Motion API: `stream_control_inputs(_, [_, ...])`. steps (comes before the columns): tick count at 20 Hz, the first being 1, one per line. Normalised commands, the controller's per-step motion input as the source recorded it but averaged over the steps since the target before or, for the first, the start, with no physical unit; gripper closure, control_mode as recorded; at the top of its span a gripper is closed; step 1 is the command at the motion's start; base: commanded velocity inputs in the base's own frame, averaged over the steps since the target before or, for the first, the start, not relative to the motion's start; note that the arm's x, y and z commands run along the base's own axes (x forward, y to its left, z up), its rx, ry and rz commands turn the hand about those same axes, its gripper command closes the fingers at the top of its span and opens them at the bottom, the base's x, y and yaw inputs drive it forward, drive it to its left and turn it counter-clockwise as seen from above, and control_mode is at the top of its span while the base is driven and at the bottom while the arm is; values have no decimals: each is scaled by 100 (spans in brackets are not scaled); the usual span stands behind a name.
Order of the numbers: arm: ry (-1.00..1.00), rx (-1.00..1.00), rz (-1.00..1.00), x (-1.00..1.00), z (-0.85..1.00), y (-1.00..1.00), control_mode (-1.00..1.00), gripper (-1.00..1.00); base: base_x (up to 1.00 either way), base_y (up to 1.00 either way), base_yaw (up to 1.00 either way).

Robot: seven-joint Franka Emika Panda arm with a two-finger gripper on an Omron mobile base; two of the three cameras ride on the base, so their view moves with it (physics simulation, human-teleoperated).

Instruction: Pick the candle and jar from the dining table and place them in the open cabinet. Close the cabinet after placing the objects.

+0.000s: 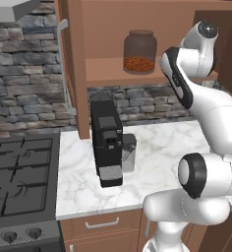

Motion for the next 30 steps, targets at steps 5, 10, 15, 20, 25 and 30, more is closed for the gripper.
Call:
stream_control_inputs(5, [4,0,0,10,-6,-5,-100,100,0,0,0])
stream_control_inputs(10, [0,0,0,2,-20,-1,-100,100,0,0,0])
stream_control_inputs(15, [0,0,0,1,-26,0,-100,100,0,0,0])
stream_control_inputs(20, [0,0,0,7,-10,0,-100,100,0,0,0])
stream_control_inputs(25, [0,0,0,10,-4,-1,-100,100,0,0,0])
stream_control_inputs(30, [0,0,0,14,-6,0,-100,100,0,0,0])
